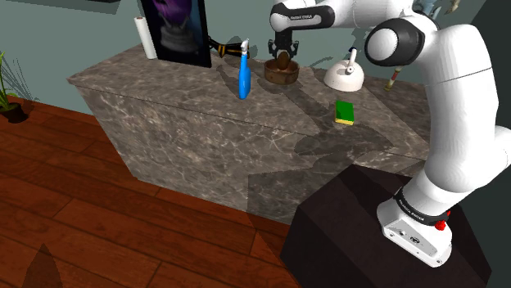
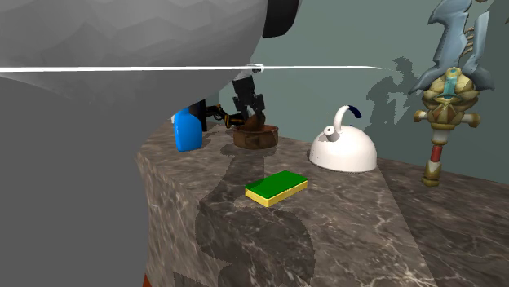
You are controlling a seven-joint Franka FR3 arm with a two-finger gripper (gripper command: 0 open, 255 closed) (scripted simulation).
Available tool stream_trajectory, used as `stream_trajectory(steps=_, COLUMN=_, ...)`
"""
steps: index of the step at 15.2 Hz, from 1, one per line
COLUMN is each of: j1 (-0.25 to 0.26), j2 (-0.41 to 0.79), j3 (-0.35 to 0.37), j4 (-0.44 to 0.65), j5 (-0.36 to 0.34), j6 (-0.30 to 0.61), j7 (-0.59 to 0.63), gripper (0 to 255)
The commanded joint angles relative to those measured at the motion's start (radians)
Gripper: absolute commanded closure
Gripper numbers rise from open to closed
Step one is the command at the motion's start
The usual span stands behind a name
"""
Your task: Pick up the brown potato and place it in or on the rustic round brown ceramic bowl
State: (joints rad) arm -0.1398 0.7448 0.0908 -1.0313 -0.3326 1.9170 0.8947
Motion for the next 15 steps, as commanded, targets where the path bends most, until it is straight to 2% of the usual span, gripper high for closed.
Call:
stream_trajectory(steps=1, j1=-0.001, j2=0.001, j3=0.0, j4=-0.011, j5=-0.001, j6=0.012, j7=0.003, gripper=255)
stream_trajectory(steps=7, j1=-0.001, j2=0.001, j3=0.0, j4=-0.011, j5=-0.001, j6=0.012, j7=0.003, gripper=255)
stream_trajectory(steps=8, j1=-0.001, j2=0.001, j3=0.0, j4=-0.011, j5=-0.001, j6=0.012, j7=0.003, gripper=0)
stream_trajectory(steps=13, j1=-0.001, j2=0.001, j3=0.0, j4=-0.011, j5=-0.001, j6=0.012, j7=0.003, gripper=0)
stream_trajectory(steps=15, j1=0.009, j2=-0.02, j3=0.003, j4=0.018, j5=0.002, j6=-0.038, j7=-0.001, gripper=0)
